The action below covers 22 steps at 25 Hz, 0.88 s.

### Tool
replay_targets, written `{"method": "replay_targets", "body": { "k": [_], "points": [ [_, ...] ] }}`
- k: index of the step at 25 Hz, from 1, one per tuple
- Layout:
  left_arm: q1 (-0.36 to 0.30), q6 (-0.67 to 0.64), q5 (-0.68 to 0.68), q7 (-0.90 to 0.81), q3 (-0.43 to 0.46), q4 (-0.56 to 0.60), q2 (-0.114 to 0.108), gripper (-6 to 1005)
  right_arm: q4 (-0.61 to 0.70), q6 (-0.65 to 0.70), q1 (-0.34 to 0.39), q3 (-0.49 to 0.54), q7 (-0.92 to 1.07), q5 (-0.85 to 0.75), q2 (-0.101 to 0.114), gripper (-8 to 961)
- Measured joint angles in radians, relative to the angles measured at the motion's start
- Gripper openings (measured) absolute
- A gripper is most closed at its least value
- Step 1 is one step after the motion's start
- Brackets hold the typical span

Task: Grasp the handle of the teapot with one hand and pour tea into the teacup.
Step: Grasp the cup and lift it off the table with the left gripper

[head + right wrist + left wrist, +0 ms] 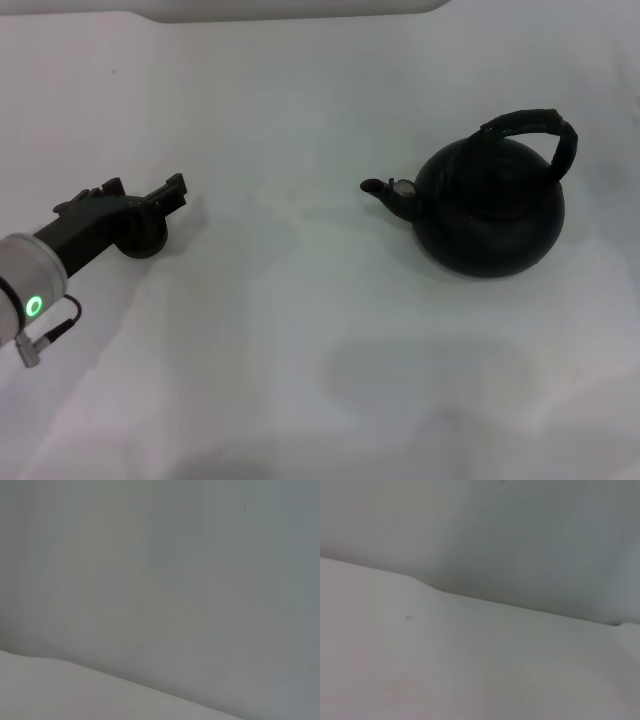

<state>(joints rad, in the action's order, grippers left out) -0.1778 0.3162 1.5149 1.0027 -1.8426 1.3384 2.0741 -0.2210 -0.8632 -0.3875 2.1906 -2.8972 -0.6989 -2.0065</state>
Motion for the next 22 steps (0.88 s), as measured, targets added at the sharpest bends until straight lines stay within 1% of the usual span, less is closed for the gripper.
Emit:
{"method": "replay_targets", "body": {
  "k": [7,9,13,15,17,22],
  "points": [
    [-0.012,0.005,-0.009,-0.02,0.007,0.012,-0.002,874,-0.009,0.021,-0.001,0.0,-0.001,0.001,0.0,871],
    [-0.013,0.006,-0.047,-0.054,0.007,0.012,-0.002,875,-0.009,0.022,-0.001,0.0,-0.001,0.001,0.0,871],
    [-0.006,0.021,-0.234,-0.24,0.006,0.013,-0.001,875,-0.009,0.023,-0.001,0.0,-0.002,0.001,0.0,871],
    [-0.006,0.026,-0.305,-0.305,0.004,0.012,0.0,876,-0.009,0.023,-0.001,0.0,-0.002,0.001,0.001,872],
    [-0.006,0.026,-0.329,-0.326,0.001,0.012,0.001,876,-0.009,0.024,-0.002,0.0,-0.003,0.001,0.001,872],
    [-0.007,0.028,-0.328,-0.328,0.0,0.012,0.001,874,-0.009,0.029,-0.002,0.0,-0.003,0.001,0.002,872]
  ]
}}
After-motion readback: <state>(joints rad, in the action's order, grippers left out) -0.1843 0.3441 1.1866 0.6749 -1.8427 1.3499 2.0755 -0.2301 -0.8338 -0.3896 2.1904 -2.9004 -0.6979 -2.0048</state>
